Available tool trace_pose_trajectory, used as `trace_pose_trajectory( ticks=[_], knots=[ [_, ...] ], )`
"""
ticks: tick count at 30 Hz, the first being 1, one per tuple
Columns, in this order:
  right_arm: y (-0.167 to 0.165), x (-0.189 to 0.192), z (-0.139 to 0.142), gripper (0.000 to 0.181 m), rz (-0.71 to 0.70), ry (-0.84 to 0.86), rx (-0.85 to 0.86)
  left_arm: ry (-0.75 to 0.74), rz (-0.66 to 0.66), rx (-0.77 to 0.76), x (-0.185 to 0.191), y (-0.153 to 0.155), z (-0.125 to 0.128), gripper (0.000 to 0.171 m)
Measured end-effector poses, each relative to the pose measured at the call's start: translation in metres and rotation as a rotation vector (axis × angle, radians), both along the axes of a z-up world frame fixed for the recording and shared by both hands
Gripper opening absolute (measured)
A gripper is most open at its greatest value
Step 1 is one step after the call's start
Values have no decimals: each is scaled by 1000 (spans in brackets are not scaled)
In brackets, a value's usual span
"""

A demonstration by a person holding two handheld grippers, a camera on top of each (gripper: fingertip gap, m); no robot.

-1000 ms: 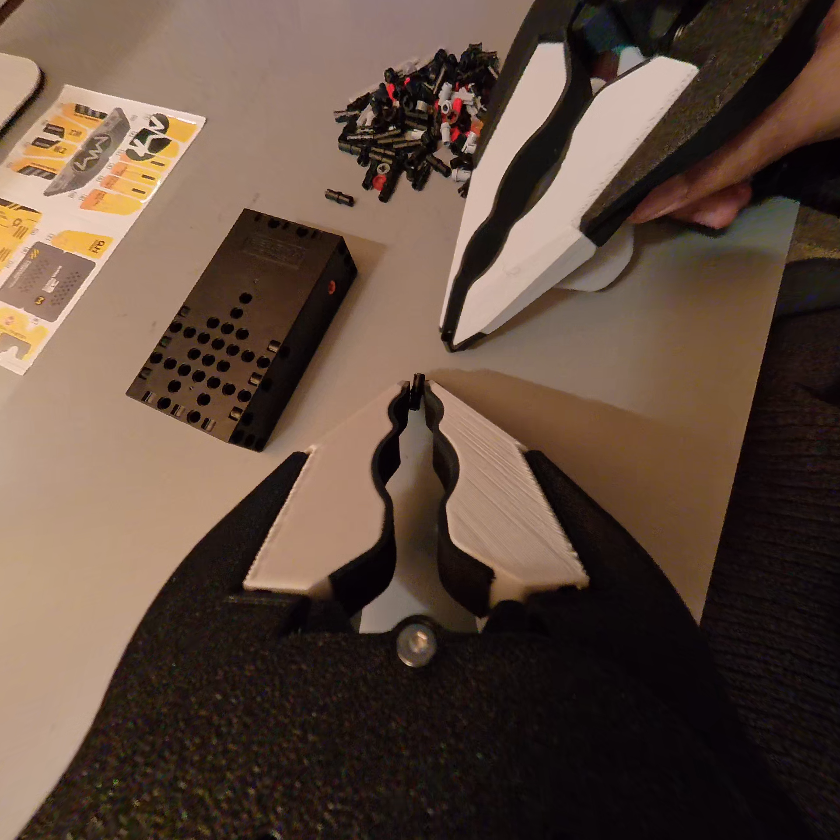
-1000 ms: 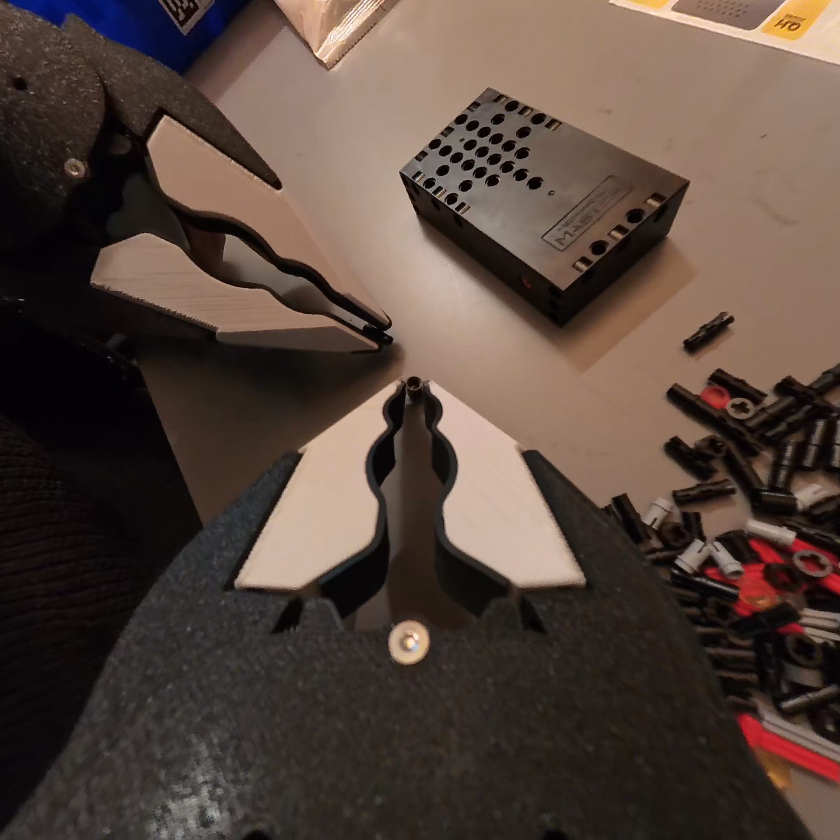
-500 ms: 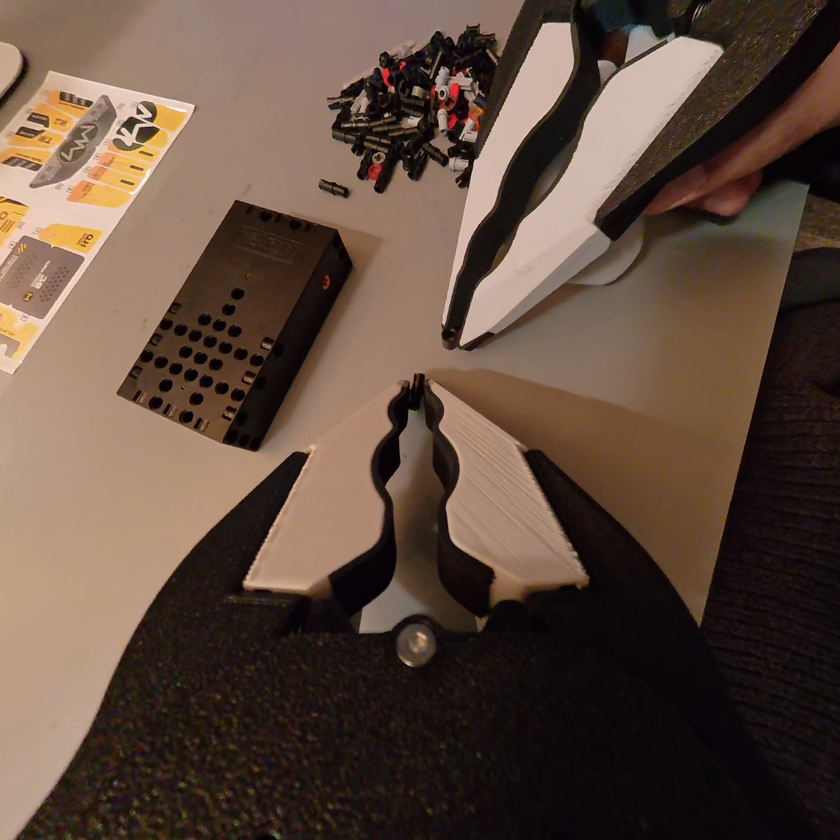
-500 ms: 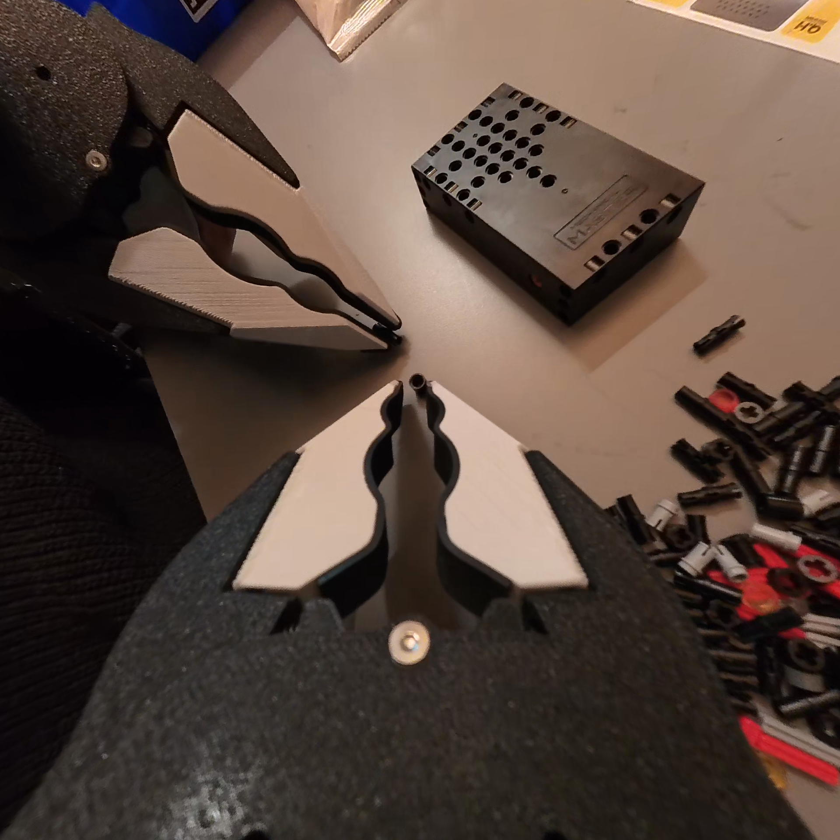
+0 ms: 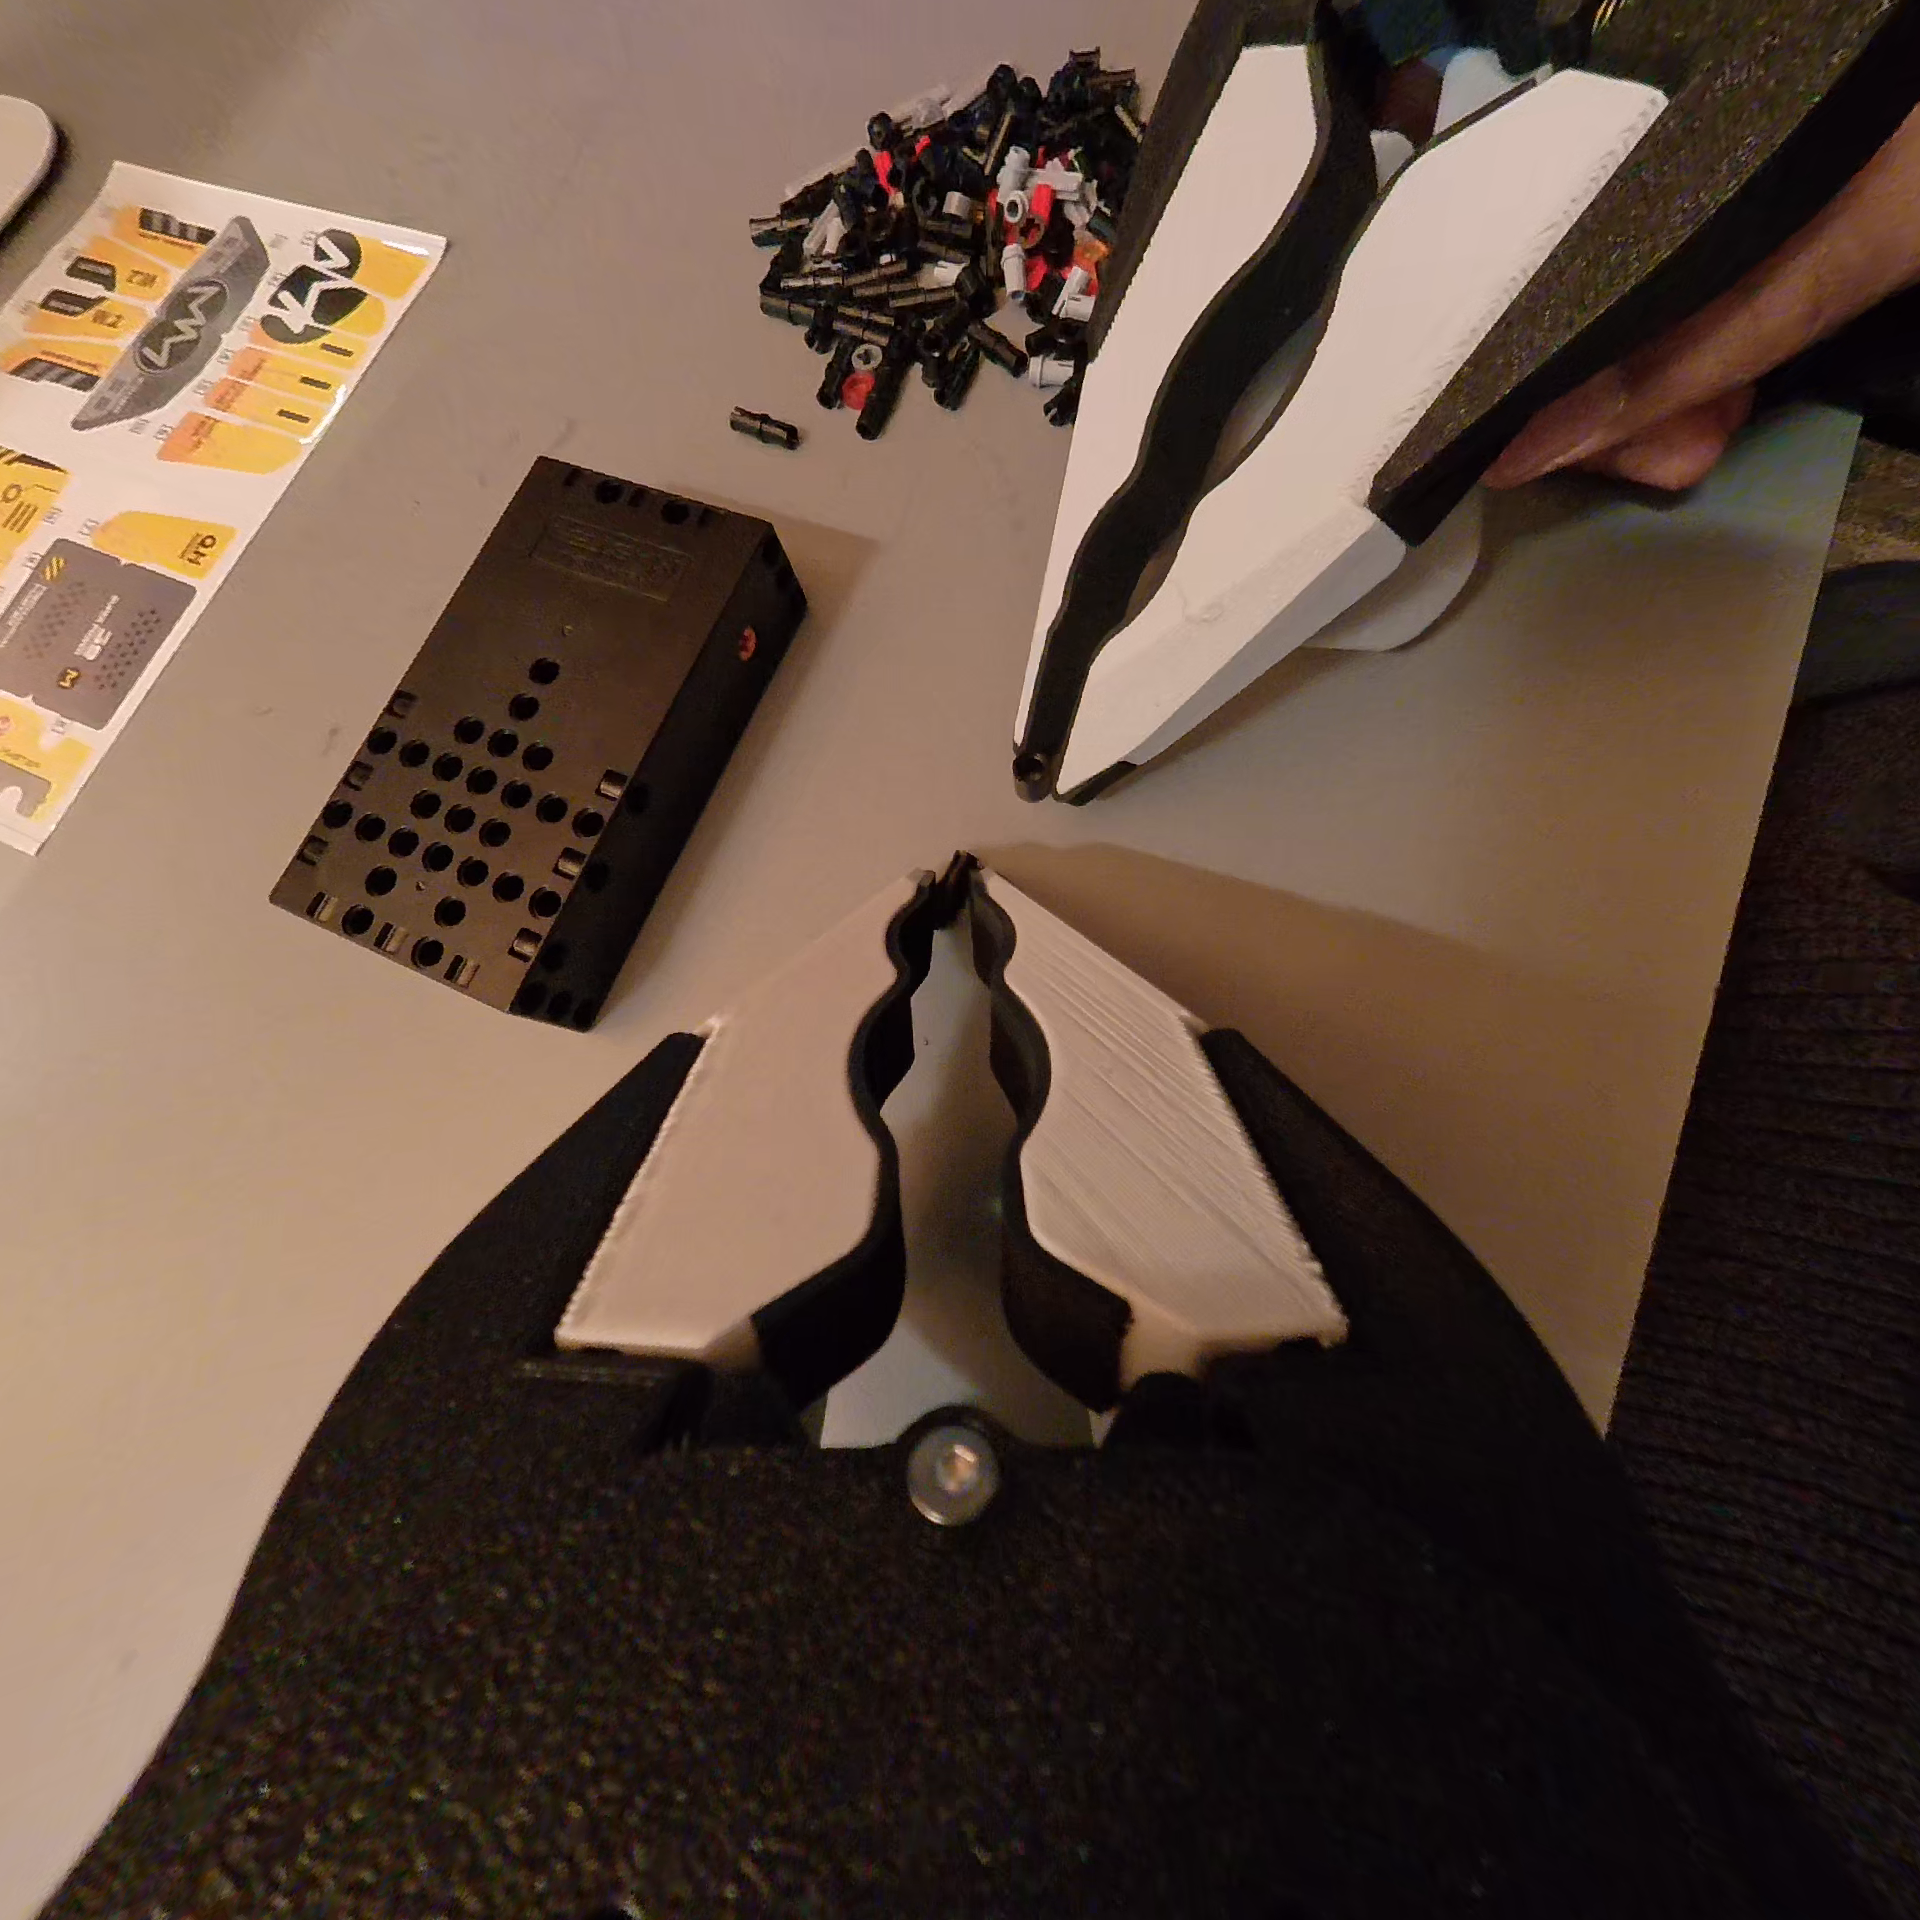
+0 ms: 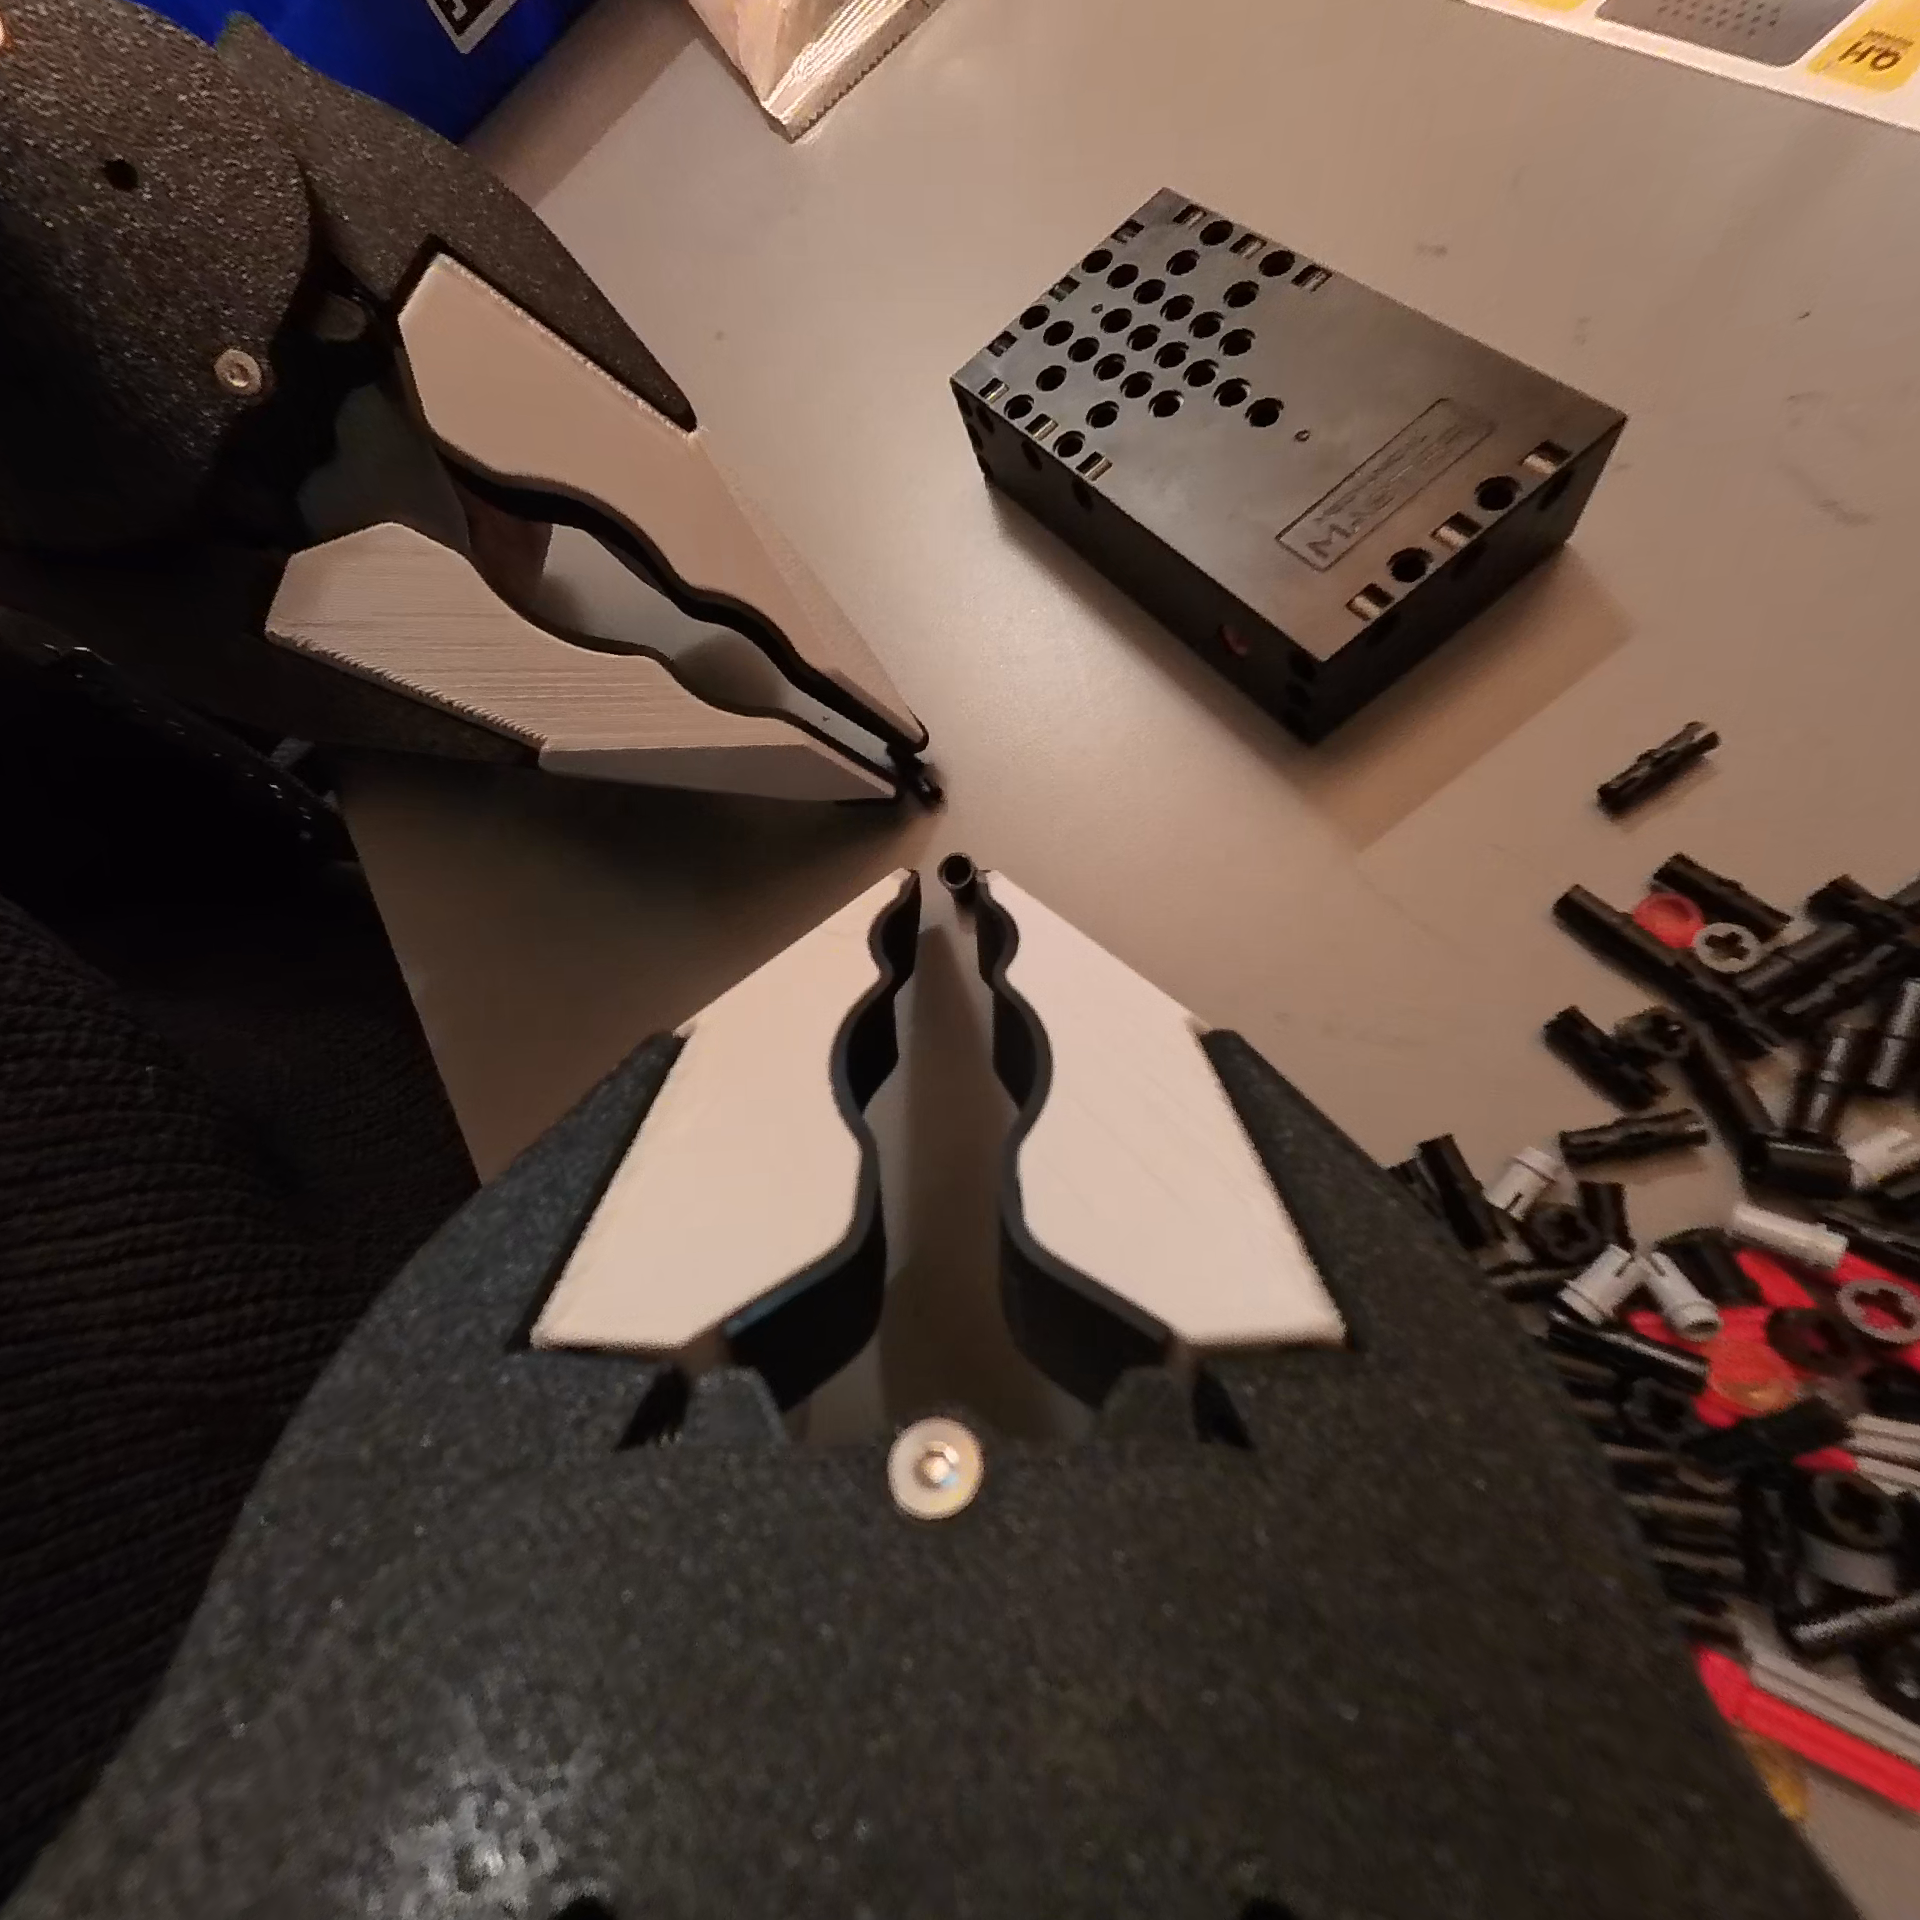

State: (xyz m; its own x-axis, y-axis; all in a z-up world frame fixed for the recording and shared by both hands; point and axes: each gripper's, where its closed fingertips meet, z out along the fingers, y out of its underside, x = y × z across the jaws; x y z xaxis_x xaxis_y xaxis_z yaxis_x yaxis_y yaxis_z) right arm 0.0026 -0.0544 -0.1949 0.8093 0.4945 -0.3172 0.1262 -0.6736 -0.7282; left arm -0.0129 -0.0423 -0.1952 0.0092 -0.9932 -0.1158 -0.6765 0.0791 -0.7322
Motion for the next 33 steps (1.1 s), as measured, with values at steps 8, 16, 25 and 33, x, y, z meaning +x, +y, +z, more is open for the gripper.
trace_pose_trajectory(
  ticks=[8, 16, 25, 33],
  knots=[
    [-2, -3, 2, 12, 21, 24, 0, -6, -19, 9, 0, -3, 1, 6],
    [1, 14, 21, 11, -37, 120, 78, -59, -55, -89, 13, -13, 10, 7],
    [2, 18, 31, 11, -53, 192, 117, 12, -80, -95, 19, -16, -1, 7],
    [0, 16, 29, 11, -34, 174, 114, -120, -33, -193, 18, -6, 20, 0]
  ],
)
